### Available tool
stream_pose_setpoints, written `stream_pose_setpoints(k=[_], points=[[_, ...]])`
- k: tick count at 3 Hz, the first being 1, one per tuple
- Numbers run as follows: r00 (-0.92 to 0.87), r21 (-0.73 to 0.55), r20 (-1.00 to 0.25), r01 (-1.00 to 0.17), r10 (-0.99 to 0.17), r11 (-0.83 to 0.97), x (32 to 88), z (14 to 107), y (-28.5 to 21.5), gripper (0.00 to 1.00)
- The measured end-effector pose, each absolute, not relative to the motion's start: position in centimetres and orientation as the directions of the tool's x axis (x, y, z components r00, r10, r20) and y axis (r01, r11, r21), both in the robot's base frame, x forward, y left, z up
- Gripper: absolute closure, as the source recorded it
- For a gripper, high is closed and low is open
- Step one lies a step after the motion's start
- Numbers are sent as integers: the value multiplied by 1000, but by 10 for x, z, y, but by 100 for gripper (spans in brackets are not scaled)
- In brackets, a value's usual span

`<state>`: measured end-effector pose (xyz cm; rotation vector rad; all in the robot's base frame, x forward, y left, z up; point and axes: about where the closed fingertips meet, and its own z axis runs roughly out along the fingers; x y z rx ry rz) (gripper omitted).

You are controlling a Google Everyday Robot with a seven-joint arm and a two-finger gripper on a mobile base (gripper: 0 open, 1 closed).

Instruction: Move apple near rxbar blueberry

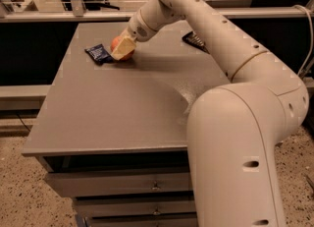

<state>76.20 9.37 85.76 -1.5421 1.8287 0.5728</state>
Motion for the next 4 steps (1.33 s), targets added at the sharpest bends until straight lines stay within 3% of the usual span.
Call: stream_pose_setpoints(k=[2, 4], points=[[-91, -70, -727, -976, -680, 205, 759, 857, 90, 0], [-117, -65, -740, -968, -662, 243, 741, 873, 58, 0]])
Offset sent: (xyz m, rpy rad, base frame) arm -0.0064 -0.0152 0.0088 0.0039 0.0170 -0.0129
